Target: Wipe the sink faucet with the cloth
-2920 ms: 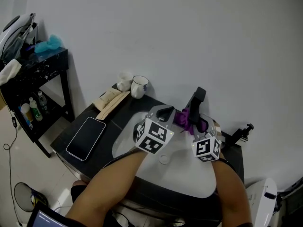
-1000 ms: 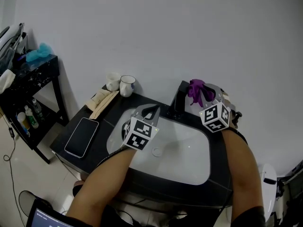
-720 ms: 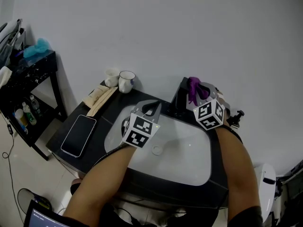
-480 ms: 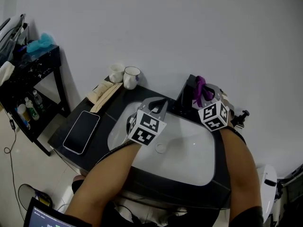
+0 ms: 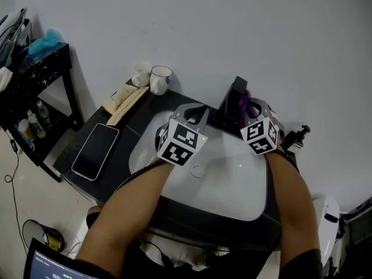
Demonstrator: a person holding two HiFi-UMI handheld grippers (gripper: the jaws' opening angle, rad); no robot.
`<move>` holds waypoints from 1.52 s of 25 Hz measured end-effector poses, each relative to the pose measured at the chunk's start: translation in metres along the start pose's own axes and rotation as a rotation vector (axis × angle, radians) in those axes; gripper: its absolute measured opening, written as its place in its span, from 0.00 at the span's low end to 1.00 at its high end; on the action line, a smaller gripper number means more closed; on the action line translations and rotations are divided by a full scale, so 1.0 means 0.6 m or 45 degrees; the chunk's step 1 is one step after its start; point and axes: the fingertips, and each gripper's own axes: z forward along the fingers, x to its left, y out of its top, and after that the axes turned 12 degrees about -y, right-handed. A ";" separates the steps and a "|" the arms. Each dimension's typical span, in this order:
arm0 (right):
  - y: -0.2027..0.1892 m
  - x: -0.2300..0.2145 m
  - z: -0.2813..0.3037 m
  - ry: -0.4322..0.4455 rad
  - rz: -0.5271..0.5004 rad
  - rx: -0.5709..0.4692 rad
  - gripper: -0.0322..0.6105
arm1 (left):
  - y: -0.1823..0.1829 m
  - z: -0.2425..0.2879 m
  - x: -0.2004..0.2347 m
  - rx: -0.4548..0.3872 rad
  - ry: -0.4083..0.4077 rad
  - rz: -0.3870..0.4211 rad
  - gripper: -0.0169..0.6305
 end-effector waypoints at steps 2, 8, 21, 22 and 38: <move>-0.010 0.025 -0.003 0.045 -0.036 0.012 0.11 | -0.001 0.001 0.000 -0.001 -0.002 -0.004 0.05; -0.039 0.098 -0.011 0.160 -0.091 0.050 0.11 | 0.003 0.001 0.002 -0.009 0.000 -0.002 0.05; -0.018 0.101 -0.084 0.137 0.333 0.040 0.12 | 0.010 -0.031 0.031 -0.101 0.061 -0.212 0.05; -0.012 0.101 -0.092 0.141 0.394 0.044 0.12 | 0.010 -0.037 0.036 -0.108 0.075 -0.230 0.05; 0.121 0.139 -0.109 0.075 1.456 0.004 0.12 | 0.034 -0.127 0.100 -0.303 0.286 -0.471 0.05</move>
